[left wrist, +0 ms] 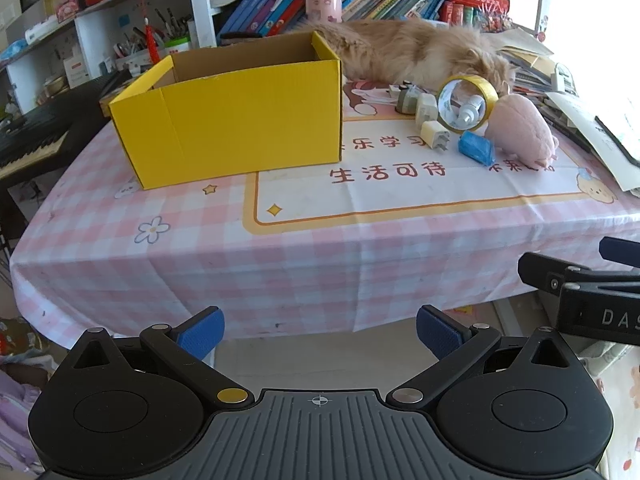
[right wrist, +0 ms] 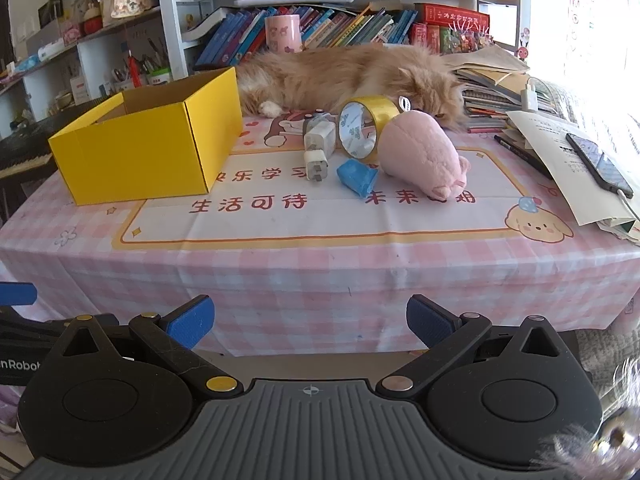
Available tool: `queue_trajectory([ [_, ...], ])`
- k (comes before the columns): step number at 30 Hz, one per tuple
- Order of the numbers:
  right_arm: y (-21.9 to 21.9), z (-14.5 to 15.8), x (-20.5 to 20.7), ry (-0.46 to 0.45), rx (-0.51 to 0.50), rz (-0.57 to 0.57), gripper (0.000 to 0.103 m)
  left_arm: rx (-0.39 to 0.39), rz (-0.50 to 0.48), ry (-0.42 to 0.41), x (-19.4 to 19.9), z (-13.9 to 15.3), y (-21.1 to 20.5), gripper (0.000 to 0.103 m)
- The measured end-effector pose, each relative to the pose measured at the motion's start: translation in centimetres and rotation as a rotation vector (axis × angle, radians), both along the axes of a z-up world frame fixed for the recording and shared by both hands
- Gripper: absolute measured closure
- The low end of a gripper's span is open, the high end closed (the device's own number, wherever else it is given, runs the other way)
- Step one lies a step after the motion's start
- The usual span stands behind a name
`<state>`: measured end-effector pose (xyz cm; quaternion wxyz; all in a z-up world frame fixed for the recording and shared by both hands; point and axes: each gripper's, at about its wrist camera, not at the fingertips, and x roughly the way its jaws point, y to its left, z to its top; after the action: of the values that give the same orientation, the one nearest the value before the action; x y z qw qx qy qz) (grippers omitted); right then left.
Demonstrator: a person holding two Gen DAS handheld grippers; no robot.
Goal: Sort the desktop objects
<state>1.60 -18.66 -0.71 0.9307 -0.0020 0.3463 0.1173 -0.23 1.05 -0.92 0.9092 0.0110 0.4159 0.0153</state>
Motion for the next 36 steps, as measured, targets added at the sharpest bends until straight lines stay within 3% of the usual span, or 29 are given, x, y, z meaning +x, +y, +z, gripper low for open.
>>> queue_trajectory([
  [12, -0.5, 0.2, -0.2, -0.013, 0.048, -0.023, 0.0, -0.019, 0.0, -0.006, 0.0, 0.1, 0.3, 0.0],
  [36, 0.6, 0.5, -0.7, -0.05, 0.014, 0.046, 0.0, -0.055, 0.006, 0.004, 0.0, -0.2, 0.7, 0.0],
])
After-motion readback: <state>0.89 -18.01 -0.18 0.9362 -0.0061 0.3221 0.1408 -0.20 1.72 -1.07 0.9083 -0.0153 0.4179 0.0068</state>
